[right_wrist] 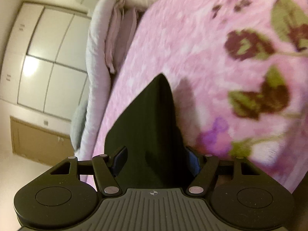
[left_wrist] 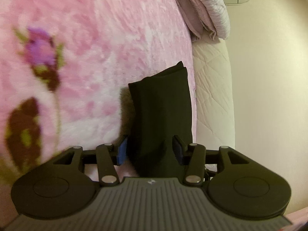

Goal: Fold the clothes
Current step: 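Grasp the black bundle's edges with both grippers and lift it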

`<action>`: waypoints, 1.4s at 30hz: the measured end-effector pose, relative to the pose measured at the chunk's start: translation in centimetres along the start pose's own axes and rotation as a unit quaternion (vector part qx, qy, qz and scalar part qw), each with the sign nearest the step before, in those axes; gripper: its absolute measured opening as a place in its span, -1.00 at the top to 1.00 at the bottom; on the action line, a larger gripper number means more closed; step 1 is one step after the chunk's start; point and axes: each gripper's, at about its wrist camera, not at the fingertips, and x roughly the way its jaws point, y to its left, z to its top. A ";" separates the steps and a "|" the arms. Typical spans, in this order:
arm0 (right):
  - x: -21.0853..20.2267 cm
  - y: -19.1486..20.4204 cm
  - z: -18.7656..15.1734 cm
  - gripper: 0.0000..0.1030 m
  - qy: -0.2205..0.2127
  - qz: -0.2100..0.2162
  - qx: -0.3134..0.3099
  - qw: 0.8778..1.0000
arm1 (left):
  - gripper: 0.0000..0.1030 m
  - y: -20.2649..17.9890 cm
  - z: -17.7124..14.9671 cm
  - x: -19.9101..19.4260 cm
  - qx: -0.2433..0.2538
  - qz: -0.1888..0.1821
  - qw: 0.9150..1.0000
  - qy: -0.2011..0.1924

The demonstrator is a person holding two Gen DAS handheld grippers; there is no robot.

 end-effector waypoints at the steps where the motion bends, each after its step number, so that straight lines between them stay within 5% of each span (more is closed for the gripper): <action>1: -0.3 -0.2 -0.2 -0.34 -0.007 0.002 0.002 1.000 | 0.14 0.1 -0.3 -0.1 -0.010 -0.003 1.000 0.003; 10: -0.3 0.3 -0.7 -0.34 -0.007 -0.017 -0.012 1.000 | 0.07 1.0 -2.3 -0.5 -0.054 -0.010 0.998 0.001; 27: 3.4 0.4 2.1 -0.33 0.021 -0.006 -0.001 1.000 | -0.01 -1.6 -1.8 2.9 0.016 0.004 0.999 -0.033; 28: 3.7 0.4 2.3 -0.31 0.023 -0.005 0.000 1.000 | -0.02 -1.7 -1.7 3.2 0.016 0.003 0.999 -0.033; 30: 4.8 0.4 2.2 0.23 0.048 -0.002 -0.014 0.999 | 0.04 -1.9 -1.5 3.6 0.018 0.003 0.999 -0.033; 32: 5.4 -0.1 1.8 0.41 0.056 0.007 -0.009 0.998 | 0.20 -1.9 -1.3 3.9 0.023 0.003 0.999 -0.034; 36: 4.9 -0.7 0.6 0.61 0.037 0.023 0.001 0.999 | 0.55 -1.9 -0.7 3.9 0.041 0.007 0.999 -0.024; 42: 3.5 0.9 -2.3 0.64 0.005 0.036 0.001 0.999 | 0.66 -2.9 0.5 1.5 0.086 0.005 0.996 -0.015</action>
